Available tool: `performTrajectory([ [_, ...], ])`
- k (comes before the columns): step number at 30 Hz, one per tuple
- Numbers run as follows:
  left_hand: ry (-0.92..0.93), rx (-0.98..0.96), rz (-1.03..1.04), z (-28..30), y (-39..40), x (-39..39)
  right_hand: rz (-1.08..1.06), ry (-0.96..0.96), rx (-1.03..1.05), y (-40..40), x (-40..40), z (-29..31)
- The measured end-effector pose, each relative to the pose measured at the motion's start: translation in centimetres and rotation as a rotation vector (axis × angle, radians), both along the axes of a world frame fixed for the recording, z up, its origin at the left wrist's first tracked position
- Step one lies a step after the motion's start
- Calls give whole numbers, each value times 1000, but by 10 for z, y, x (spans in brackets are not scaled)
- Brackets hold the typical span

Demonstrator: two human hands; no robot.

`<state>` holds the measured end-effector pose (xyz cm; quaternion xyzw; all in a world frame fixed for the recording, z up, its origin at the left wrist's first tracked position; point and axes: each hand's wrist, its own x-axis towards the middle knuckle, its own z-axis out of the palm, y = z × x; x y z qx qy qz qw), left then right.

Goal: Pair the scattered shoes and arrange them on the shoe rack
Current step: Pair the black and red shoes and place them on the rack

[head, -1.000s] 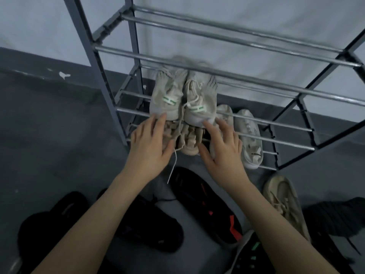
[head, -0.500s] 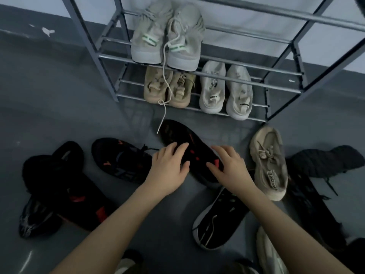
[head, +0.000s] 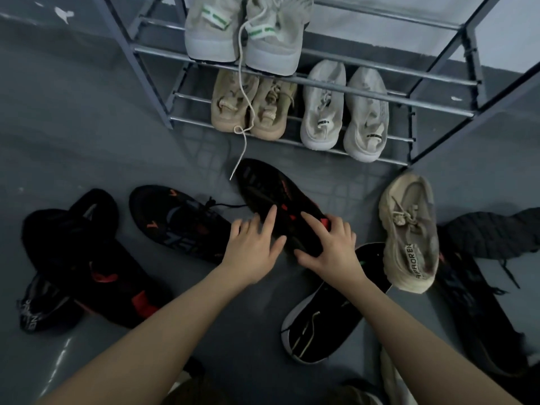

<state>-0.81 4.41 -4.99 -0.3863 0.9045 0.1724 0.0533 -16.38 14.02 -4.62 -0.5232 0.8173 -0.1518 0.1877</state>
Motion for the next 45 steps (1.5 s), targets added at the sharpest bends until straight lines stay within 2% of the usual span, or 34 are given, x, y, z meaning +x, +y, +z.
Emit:
performTrajectory([
  [4,278,144,181,18,4,2,-60,-65,-178,5,16,22],
  [9,728,385,422,54,4,11,-57,-117,-313,1,45,53],
  [12,791,390,539,71,2,27,-2,-90,-304,-9,63,67],
  [19,720,208,547,90,-3,79,102,-329,-194,-26,114,75],
  [23,719,212,578,90,-6,108,27,-415,-207,-36,150,73],
  [26,597,112,706,79,-6,135,72,-310,-220,-47,160,73],
  [31,281,14,931,48,3,186,191,-212,-140,-62,173,63],
  [35,78,158,1041,27,10,202,195,-173,-90,-67,178,46],
  [39,59,218,1022,15,11,189,202,-132,-44,-65,180,31],
  [45,46,131,995,7,12,186,232,-45,-62,-54,167,24],
])
